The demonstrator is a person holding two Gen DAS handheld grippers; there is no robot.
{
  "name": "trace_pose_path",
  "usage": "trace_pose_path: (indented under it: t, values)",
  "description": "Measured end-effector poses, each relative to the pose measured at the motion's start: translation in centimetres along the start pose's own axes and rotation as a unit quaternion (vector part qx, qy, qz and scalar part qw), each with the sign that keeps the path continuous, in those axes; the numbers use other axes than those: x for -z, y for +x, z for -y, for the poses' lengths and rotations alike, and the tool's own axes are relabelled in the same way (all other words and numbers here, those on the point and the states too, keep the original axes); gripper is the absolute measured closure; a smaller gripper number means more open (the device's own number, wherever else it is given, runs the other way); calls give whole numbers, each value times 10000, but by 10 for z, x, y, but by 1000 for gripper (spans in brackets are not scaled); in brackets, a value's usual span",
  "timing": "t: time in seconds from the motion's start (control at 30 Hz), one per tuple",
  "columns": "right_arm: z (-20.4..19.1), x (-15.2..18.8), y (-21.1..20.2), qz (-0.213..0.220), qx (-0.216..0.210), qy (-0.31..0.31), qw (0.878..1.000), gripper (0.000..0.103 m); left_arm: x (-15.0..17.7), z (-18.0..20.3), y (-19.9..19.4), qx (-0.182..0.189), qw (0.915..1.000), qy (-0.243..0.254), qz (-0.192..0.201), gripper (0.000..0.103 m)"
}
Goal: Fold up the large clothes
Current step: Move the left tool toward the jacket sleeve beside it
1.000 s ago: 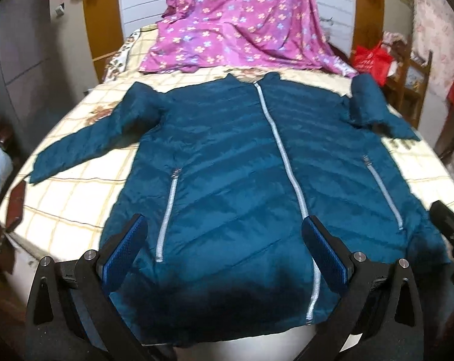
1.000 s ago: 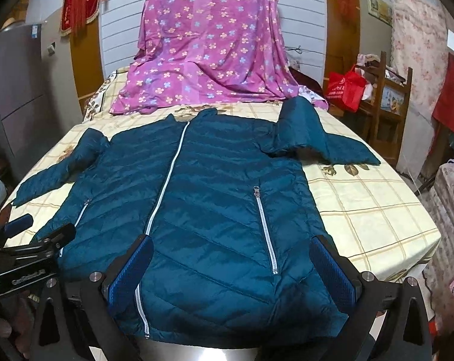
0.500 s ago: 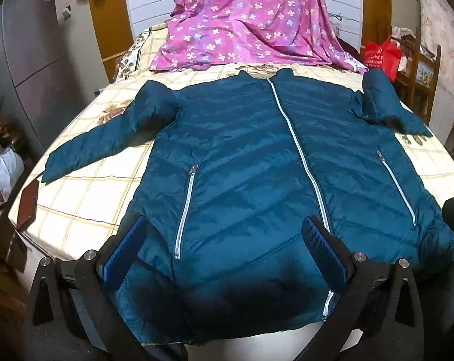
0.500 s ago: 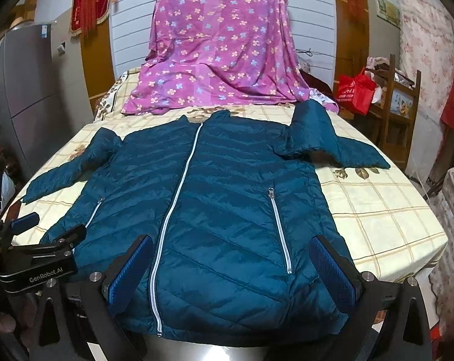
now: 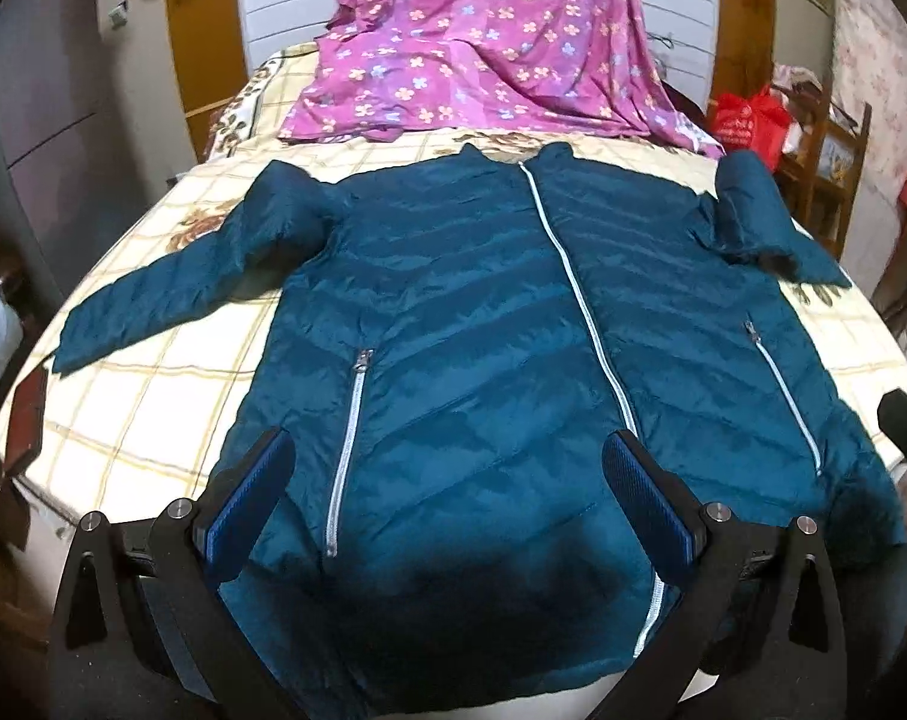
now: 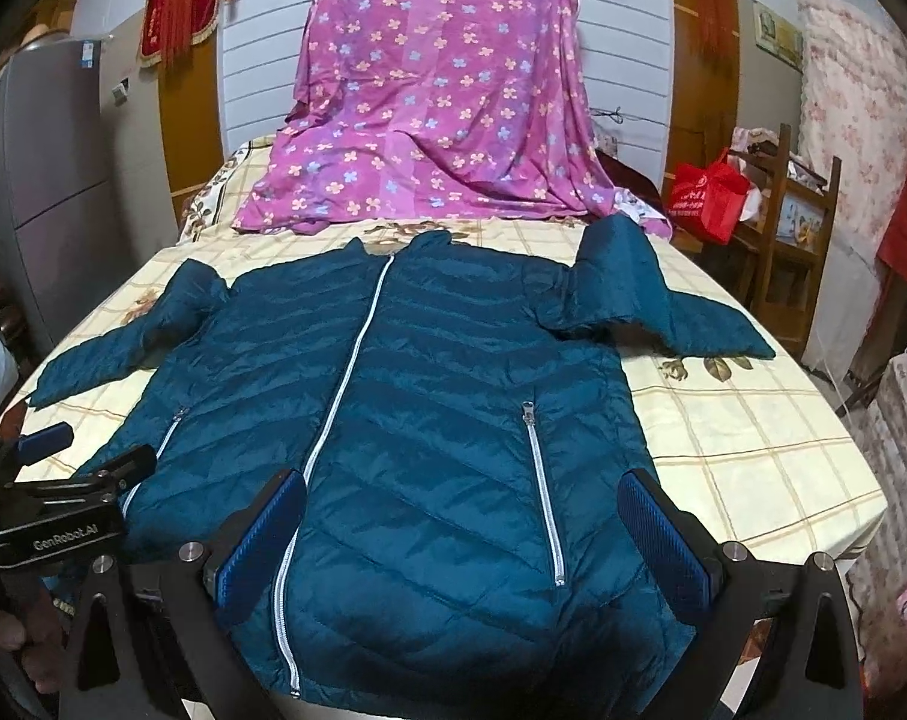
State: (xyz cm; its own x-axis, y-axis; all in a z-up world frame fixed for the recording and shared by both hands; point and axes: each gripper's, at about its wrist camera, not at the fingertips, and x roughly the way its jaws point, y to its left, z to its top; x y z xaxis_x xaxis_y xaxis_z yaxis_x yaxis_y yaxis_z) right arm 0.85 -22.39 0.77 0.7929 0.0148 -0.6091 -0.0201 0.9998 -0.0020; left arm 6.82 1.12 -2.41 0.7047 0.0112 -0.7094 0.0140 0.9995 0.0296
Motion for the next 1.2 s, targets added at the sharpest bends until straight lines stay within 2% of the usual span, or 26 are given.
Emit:
trace_pose_path:
  t: [0.2, 0.67, 0.97, 1.2]
  values:
    - [7, 0, 12, -67, 31, -46, 10000, 0, -6, -9, 14, -54, 9999, -138, -62, 0]
    - [7, 7, 17, 200, -382, 109, 9990, 0, -1, -9, 32, -105, 9996, -159, -216, 0]
    - [4, 12, 19, 12, -1, -26, 10000, 0, 2, -13, 32, 6, 9993, -251, -267, 0]
    - [0, 10, 22, -57, -61, -62, 9999, 0, 2, -21, 28, -35, 9993, -302, -228, 0]
